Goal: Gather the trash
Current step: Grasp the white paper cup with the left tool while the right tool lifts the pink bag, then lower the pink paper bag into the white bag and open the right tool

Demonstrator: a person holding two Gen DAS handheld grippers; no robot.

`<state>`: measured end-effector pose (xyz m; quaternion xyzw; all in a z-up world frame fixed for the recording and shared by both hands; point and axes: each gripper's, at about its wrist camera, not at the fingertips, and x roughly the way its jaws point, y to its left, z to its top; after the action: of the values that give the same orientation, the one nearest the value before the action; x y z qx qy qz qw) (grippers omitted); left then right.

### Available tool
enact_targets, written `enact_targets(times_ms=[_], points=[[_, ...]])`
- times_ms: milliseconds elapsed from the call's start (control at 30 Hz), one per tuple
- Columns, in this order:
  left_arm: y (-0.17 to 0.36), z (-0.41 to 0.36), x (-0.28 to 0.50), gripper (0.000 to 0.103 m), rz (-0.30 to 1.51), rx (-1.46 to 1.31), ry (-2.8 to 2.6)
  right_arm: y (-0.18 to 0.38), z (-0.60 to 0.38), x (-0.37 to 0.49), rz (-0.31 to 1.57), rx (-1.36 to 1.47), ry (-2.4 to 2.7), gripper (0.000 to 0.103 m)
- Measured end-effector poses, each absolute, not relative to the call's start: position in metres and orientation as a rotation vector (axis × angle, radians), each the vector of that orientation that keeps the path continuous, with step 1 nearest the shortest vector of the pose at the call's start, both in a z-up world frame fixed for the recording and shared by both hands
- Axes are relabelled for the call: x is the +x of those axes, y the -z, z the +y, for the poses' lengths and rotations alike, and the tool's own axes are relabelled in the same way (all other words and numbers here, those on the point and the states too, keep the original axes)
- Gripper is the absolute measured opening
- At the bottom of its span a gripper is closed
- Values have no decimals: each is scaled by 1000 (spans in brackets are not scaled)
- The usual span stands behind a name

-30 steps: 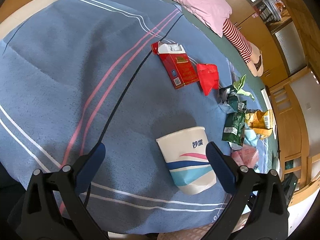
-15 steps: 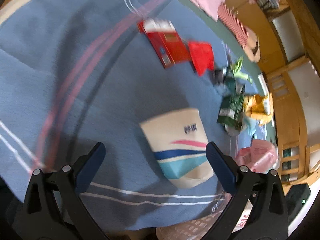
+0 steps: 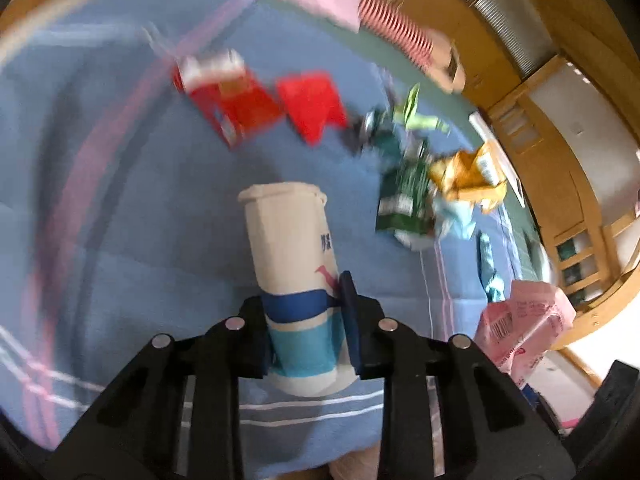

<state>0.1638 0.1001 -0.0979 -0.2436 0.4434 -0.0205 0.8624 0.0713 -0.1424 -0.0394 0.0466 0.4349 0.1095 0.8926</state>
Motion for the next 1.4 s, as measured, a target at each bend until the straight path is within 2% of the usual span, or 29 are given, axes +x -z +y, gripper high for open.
enact_targets(times_ms=[200,633,800,967,1067,1133,1200,1400], points=[[50,75,105,29,673,-242,-68,37,-146,65,878,45,-199,39],[59,56,101,30,727,-200,-40,22,-161,48,858,91,-227,39],[59,51,96,30,726,-195,-3,5,-198,21,831,45,-215,39],[60,45,94,30,740,-193,53,12,-242,-9,928,19,-168,39],[61,38,93,30,750,-186,86,30,-253,-22,1042,7,-189,47],[63,33,92,30,761,-181,111,39,-255,-29,1076,-13,-195,66],[66,27,92,30,779,-169,144,38,-259,-34,1044,-4,-164,75],[70,7,87,30,805,-190,326,15,-285,-32,919,205,-81,77]])
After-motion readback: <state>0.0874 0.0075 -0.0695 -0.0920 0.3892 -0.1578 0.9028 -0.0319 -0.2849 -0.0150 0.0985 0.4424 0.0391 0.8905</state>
